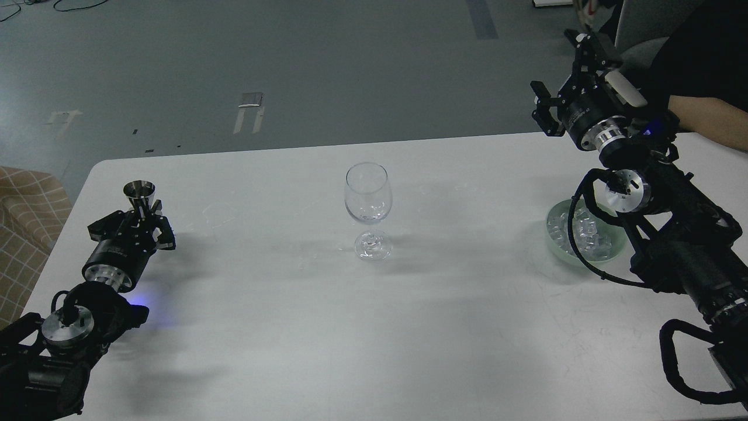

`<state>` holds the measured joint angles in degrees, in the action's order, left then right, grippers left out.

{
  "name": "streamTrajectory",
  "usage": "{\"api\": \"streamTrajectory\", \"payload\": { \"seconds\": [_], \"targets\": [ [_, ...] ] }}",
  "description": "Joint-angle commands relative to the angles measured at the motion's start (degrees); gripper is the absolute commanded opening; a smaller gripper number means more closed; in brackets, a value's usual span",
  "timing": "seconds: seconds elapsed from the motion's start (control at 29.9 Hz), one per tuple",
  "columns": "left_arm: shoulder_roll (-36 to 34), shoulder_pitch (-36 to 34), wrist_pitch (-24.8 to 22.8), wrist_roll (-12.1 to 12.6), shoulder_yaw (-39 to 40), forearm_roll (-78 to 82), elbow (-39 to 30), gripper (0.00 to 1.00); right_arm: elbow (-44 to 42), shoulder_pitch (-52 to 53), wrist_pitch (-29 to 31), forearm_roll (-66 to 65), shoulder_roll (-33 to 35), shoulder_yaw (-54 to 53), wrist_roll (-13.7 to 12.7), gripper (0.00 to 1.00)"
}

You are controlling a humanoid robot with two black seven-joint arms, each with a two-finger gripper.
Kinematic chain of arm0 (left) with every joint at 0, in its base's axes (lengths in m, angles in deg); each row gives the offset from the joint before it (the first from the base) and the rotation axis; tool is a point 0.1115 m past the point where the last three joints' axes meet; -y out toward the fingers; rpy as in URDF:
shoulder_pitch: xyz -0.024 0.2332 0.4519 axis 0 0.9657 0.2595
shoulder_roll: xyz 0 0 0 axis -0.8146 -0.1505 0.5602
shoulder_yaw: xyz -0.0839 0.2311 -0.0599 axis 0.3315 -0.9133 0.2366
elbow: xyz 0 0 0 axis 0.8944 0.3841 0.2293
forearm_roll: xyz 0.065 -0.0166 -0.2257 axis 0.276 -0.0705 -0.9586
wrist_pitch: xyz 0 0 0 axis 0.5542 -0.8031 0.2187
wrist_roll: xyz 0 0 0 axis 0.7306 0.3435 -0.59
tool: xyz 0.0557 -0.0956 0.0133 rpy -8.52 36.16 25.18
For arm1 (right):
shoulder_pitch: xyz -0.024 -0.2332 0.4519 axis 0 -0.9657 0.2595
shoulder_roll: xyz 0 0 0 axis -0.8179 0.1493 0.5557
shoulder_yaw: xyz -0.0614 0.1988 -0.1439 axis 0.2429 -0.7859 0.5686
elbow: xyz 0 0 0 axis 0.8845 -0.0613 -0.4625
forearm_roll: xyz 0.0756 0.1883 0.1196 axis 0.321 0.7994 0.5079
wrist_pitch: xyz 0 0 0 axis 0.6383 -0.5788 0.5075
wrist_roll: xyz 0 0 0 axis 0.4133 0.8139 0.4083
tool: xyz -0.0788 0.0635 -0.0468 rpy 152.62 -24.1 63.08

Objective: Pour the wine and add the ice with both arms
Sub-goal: 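Lift the silver jigger upright with the left gripper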

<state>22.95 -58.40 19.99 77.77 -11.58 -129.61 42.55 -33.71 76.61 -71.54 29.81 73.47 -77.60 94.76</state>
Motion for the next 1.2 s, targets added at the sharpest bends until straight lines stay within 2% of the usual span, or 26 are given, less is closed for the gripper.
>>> {"api": "streamTrajectory", "payload": {
  "seconds": [0.0, 0.07, 0.3, 0.37, 0.47, 0.64, 0.7, 1.04, 1.17],
  "targets": [
    [0.1, -0.1, 0.0, -0.1, 0.0, 0.0, 0.0, 0.06, 0.0, 0.0, 0.0, 0.0, 0.1, 0.0, 0.0, 1.0],
    [0.1, -0.2, 0.0, 0.0, -0.1, 0.1, 0.0, 0.0, 0.0, 0.0, 0.0, 0.0, 0.1, 0.0, 0.0, 1.0],
    [0.1, -1.0, 0.0, -0.4, -0.2, 0.0, 0.0, 0.0, 0.0, 0.0, 0.0, 0.0, 0.0, 0.1, 0.0, 1.0],
    [0.1, -1.1, 0.0, -1.3, -0.2, 0.1, 0.1, 0.0, 0.0, 0.0, -0.1, 0.0, 0.0, 0.1, 0.0, 1.0],
    [0.2, -1.6, 0.0, -3.2, -0.2, 2.1, 0.1, 0.0, 0.0, 0.0, -0.1, 0.0, 0.0, 0.1, 0.0, 1.0],
    [0.3, -1.8, 0.0, -8.8, -0.1, 5.5, 0.1, 0.0, 0.0, -0.1, -0.1, 0.0, 0.0, 0.1, 0.0, 1.0],
    [0.3, -1.7, 0.0, -9.7, -0.2, 5.6, 0.1, 0.0, 0.0, -0.1, -0.1, 0.0, 0.0, 0.1, 0.0, 1.0],
    [0.0, -1.4, 0.0, -6.0, -0.5, 5.8, -0.8, 0.0, 0.0, -0.2, -0.1, 0.0, 0.1, 0.1, 0.0, 1.0],
    [-0.4, -1.5, 0.0, -5.7, -2.3, 5.8, -1.9, 0.0, 0.0, -0.2, -0.1, 0.0, 0.1, 0.1, 0.0, 1.0]
  ]
}}
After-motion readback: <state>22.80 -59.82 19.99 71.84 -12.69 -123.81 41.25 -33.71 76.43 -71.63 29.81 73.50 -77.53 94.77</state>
